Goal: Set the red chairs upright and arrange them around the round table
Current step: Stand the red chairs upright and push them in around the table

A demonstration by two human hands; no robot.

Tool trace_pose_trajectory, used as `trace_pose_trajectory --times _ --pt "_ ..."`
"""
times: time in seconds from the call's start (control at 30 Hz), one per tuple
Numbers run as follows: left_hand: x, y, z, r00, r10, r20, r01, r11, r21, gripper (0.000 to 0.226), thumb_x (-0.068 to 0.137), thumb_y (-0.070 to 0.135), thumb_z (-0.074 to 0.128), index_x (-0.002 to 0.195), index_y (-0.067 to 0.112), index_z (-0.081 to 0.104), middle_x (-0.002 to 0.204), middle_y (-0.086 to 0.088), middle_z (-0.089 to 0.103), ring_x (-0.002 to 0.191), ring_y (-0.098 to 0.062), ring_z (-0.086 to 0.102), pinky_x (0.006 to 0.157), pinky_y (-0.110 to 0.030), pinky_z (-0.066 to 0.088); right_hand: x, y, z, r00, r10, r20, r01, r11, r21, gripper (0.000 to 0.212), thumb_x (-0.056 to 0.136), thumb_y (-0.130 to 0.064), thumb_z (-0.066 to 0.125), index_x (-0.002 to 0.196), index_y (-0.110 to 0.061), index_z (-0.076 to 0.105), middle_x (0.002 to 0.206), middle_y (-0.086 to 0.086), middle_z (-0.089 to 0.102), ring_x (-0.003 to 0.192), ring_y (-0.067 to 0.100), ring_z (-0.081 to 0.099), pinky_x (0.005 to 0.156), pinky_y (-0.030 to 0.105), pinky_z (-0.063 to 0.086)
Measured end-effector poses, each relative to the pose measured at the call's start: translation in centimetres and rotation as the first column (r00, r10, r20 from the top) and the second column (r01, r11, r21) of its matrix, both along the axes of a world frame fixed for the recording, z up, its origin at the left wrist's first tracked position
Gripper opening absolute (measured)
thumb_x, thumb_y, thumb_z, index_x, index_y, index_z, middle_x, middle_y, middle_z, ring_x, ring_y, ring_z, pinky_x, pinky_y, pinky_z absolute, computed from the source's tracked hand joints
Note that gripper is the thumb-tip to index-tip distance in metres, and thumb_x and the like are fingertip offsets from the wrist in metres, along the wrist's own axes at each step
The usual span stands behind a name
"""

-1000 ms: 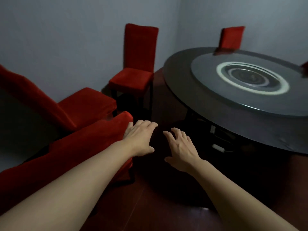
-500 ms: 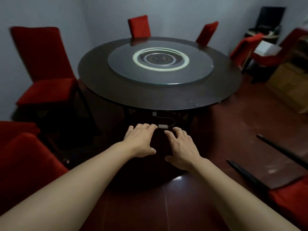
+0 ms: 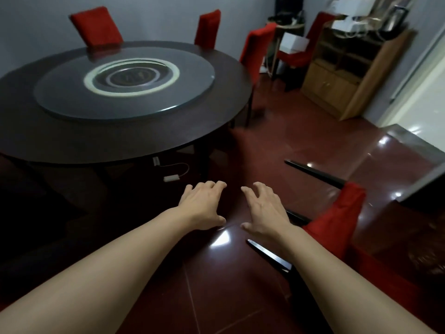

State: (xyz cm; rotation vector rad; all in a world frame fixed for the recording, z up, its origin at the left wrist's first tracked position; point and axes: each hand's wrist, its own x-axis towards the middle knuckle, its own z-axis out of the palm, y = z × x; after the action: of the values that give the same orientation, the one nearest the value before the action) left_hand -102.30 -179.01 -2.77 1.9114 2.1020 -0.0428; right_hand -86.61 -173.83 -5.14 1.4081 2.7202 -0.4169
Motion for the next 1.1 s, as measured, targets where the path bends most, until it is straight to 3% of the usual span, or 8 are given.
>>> trace_pose_trajectory --times 0.37,0.67,0.93,1.1 --pt "10.8 10.6 -2.6 0.946 -0.325 -0.007 0.324 0.945 -0.029 0.083 0.076 0.043 0.070 0.143 0.024 0.025 0.140 -0.001 0.041 0.127 -0.023 0.041 0.103 -0.040 0.029 11.7 5.1 -1.9 0.942 -0.332 0.044 0.334 0.942 -0.036 0.088 0.078 -0.038 0.072 0.147 -0.023 0.019 0.153 0.012 0.013 0.140 0.028 0.017 0.113 0.036 0.019" --pt "19.8 17.7 -4.3 0.795 -0.607 0.003 0.607 0.794 -0.030 0.081 0.075 0.047 0.069 0.140 0.023 0.028 0.137 -0.002 0.044 0.124 -0.024 0.044 0.100 -0.041 0.031 19.9 5.8 -3.4 0.756 -0.651 0.072 0.655 0.754 -0.051 0.090 0.078 -0.039 0.072 0.148 -0.022 0.017 0.152 0.012 0.014 0.140 0.029 0.015 0.115 0.039 0.015" --pt "29.7 20.5 -5.7 0.695 -0.719 -0.009 0.717 0.693 -0.070 0.084 0.074 0.046 0.069 0.142 0.022 0.027 0.138 -0.001 0.043 0.126 -0.025 0.042 0.102 -0.042 0.031 29.1 7.2 -5.3 0.661 -0.747 0.079 0.751 0.655 -0.088 0.089 0.078 -0.037 0.073 0.147 -0.023 0.018 0.152 0.011 0.014 0.142 0.028 0.013 0.117 0.041 0.015" --pt "37.6 22.9 -6.6 0.708 -0.706 -0.016 0.703 0.706 -0.084 0.085 0.078 0.046 0.068 0.145 0.021 0.022 0.141 -0.003 0.041 0.128 -0.026 0.040 0.104 -0.043 0.029 37.1 9.1 -6.6 0.653 -0.753 0.076 0.756 0.645 -0.112 0.089 0.080 -0.036 0.072 0.148 -0.022 0.017 0.153 0.011 0.014 0.142 0.028 0.013 0.116 0.041 0.014"
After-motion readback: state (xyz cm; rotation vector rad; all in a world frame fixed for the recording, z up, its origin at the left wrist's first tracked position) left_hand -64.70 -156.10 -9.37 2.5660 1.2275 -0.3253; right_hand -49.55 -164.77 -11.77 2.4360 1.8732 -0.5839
